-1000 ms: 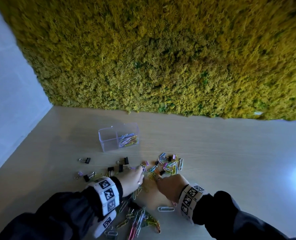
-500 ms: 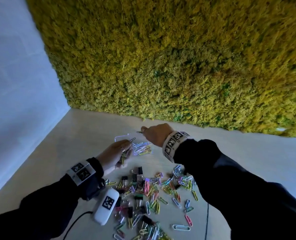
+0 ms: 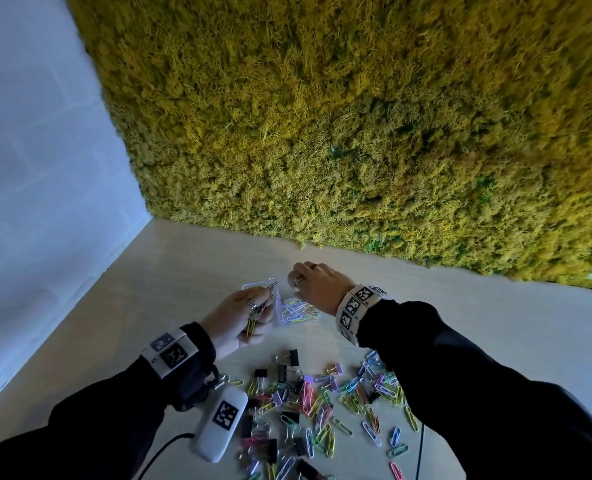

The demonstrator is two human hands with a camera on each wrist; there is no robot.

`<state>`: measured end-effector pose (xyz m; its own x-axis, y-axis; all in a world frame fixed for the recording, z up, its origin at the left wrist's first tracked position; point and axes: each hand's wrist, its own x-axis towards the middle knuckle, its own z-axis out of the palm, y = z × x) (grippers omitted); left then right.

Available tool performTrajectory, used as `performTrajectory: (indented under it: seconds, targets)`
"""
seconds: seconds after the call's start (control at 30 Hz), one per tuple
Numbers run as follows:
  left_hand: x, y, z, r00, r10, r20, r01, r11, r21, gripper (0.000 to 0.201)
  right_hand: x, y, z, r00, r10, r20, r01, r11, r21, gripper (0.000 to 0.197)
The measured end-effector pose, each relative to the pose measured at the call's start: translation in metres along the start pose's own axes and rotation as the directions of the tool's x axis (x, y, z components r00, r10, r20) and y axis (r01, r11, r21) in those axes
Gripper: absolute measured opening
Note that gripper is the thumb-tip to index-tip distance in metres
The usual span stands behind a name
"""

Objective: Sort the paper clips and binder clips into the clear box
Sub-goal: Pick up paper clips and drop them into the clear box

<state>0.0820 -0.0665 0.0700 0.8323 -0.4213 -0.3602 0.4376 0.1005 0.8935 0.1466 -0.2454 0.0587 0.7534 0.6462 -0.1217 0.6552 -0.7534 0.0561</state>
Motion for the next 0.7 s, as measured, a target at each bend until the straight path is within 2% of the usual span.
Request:
performTrajectory:
  seconds: [0.13,0.2,0.27,0.3,0.37,0.43,0.5,0.57,0.6,0.63,0.67,0.7]
  targets:
    - [0.0,-0.002,-0.001,1.0,-0.001,0.009,0.001,1.0,-0.001,0.039,-0.002,0.002,0.011,0.995,0.104,-0.005,-0.1,0.972,0.213,0.039]
    - [0.0,-0.003,-0.001,1.0,-0.004,0.012,0.004,1.0,-0.013,0.038,-0.005,0.002,0.015,0.986,0.1,-0.129,-0.048,0.933,0.356,0.039]
    - [0.001,-0.003,-0.003,1.0,-0.015,0.008,0.016,1.0,-0.026,0.037,-0.01,0.005,0.015,0.944,0.186,-0.271,-0.026,0.865,0.502,0.046]
    - [0.001,-0.003,-0.005,1.0,-0.023,-0.001,0.023,0.999,-0.026,0.036,-0.013,0.008,0.013,0.923,0.246,-0.295,-0.06,0.851,0.522,0.055]
    - [0.002,-0.002,-0.005,1.0,-0.029,-0.009,0.029,1.0,-0.006,0.036,-0.018,0.019,0.014,0.921,0.331,-0.206,-0.189,0.842,0.505,0.076]
    - [0.007,0.002,-0.003,1.0,-0.024,-0.015,0.024,1.0,0.009,0.036,-0.021,0.026,0.015,0.95,0.314,-0.003,-0.274,0.833,0.481,0.093]
    - [0.017,0.008,-0.002,0.999,-0.007,-0.052,0.009,0.999,0.054,0.032,-0.022,0.026,0.023,0.964,0.254,0.079,-0.264,0.867,0.423,0.089]
    - [0.029,0.016,0.001,0.996,0.003,-0.089,0.013,0.983,0.181,0.024,-0.023,0.024,0.03,0.968,0.252,0.021,-0.237,0.875,0.423,0.07]
    - [0.036,0.02,0.003,0.994,0.019,-0.107,0.015,0.953,0.302,0.023,-0.023,0.023,0.031,0.964,0.264,-0.006,-0.233,0.862,0.451,0.063]
    - [0.041,0.024,0.006,0.993,0.044,-0.108,0.013,0.876,0.482,0.019,-0.024,0.022,0.031,0.962,0.271,-0.015,-0.232,0.85,0.473,0.059]
    - [0.046,0.027,0.008,0.994,0.077,-0.075,-0.006,0.736,0.677,0.019,-0.025,0.021,0.031,0.962,0.273,-0.011,-0.233,0.841,0.489,0.057]
    - [0.05,0.029,0.011,0.996,0.09,-0.013,-0.039,0.545,0.837,0.025,-0.026,0.021,0.032,0.962,0.273,-0.005,-0.234,0.834,0.499,0.057]
